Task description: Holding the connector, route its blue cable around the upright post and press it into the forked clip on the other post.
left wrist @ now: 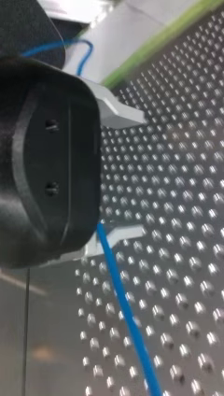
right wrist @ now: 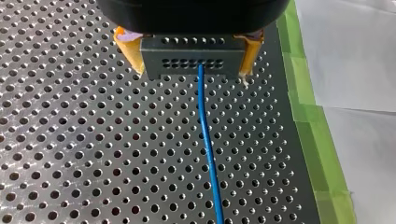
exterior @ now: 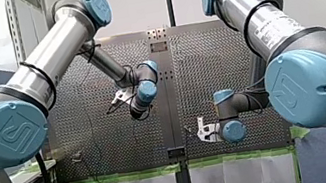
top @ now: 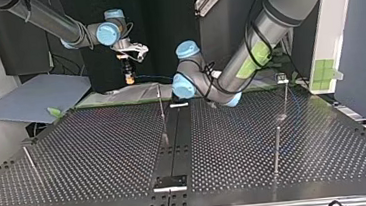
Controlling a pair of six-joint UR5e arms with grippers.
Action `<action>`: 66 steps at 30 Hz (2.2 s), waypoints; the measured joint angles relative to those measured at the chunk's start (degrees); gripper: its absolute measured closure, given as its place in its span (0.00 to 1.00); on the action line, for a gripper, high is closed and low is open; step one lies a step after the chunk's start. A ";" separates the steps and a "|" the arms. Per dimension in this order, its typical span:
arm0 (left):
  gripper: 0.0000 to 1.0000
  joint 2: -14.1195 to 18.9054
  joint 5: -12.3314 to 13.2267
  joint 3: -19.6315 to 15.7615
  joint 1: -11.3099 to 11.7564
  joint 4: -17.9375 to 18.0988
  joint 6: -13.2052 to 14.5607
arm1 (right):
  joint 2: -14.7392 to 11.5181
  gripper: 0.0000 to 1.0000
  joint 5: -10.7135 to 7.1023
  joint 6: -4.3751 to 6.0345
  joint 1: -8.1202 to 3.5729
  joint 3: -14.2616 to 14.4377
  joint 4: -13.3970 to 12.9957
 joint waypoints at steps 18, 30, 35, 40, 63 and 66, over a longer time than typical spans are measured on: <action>0.00 -1.51 -3.31 -3.02 0.41 2.98 1.56 | 0.00 1.00 0.00 -0.19 0.24 0.02 0.31; 0.00 -7.18 -2.88 -3.12 -0.51 4.13 1.05 | 0.00 1.00 0.00 -0.28 0.26 0.00 0.55; 0.00 -9.49 -1.41 -3.32 -1.06 4.71 0.92 | 0.00 1.00 0.00 -0.34 0.26 0.01 0.55; 0.00 -12.02 0.66 -3.37 -1.75 5.19 0.49 | -0.01 1.00 0.00 -0.36 0.26 0.00 0.55; 0.00 -13.13 9.47 -3.35 -3.01 7.08 -6.98 | -0.01 1.00 0.00 -0.43 -0.01 -0.02 0.61; 0.00 -13.13 10.76 -3.33 -3.09 7.73 -8.26 | -0.01 1.00 -0.04 -0.55 -0.02 -0.02 0.63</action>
